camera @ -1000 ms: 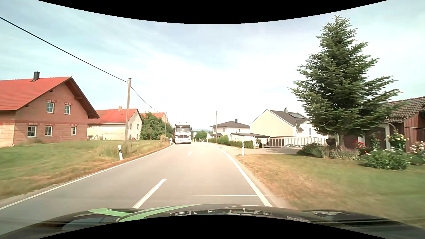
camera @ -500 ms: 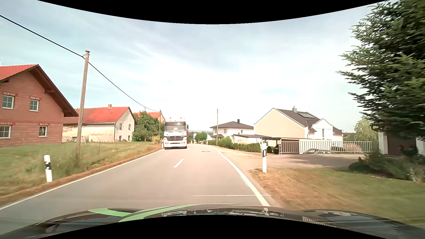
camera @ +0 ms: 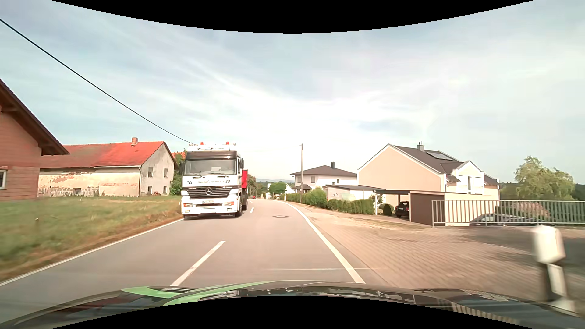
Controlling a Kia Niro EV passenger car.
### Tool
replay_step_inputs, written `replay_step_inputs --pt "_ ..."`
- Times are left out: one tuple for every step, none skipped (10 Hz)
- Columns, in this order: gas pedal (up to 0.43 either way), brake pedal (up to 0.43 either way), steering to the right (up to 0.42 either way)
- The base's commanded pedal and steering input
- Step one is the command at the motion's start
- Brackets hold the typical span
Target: Follow the waypoints while adhering to traffic rules and regulations
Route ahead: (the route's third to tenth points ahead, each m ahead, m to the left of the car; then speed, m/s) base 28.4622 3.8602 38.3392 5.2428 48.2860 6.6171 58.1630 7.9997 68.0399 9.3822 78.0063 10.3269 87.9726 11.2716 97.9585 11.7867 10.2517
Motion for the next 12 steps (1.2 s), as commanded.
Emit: replay_step_inputs --pt "0.067 0.0 -0.021" --pt "0.079 0.0 -0.023" --pt "0.098 0.0 -0.024" --pt "0.118 0.0 -0.026" --pt "0.118 0.0 -0.028" --pt "0.13 0.0 -0.027" --pt "0.138 0.0 -0.027" --pt "0.138 0.0 -0.029" --pt "0.15 0.0 -0.034" --pt "0.15 0.0 -0.04" --pt "0.157 0.0 -0.043" --pt "0.177 0.0 -0.044"
